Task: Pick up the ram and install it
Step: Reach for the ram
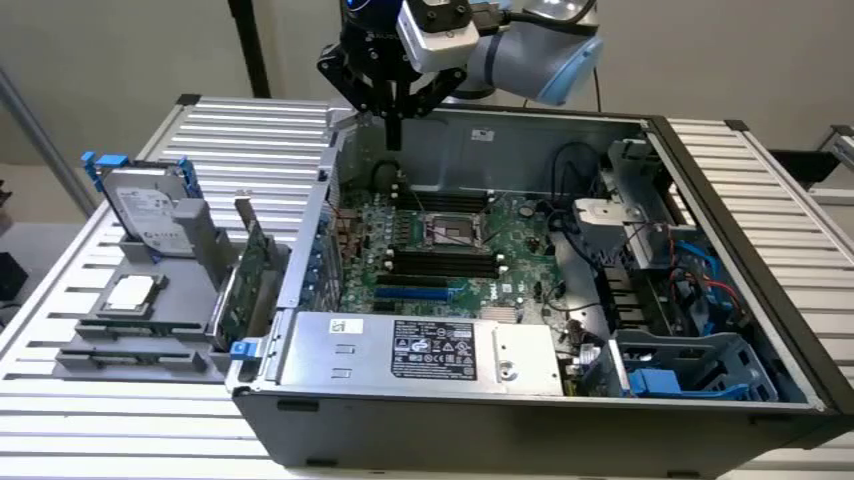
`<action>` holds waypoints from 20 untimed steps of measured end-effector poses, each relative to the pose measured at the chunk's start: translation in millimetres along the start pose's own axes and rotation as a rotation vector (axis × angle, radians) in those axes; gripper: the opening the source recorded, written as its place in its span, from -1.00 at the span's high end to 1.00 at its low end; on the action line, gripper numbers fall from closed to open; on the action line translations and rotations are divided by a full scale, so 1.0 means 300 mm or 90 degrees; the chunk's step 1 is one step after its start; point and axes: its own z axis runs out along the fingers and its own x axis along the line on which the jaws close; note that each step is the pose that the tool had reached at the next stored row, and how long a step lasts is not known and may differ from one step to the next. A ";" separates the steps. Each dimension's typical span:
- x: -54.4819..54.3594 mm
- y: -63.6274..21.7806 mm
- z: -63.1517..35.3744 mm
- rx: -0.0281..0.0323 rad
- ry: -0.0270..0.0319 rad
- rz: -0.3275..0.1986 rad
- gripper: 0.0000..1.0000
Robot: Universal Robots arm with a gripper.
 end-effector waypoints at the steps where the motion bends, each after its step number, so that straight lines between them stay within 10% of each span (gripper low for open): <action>1: 0.000 0.000 0.000 0.0000 0.0000 0.000 1.00; 8: 0.007 -0.021 -0.001 0.0000 0.0000 0.000 1.00; 20: 0.142 -0.137 -0.008 0.0000 0.0000 0.000 1.00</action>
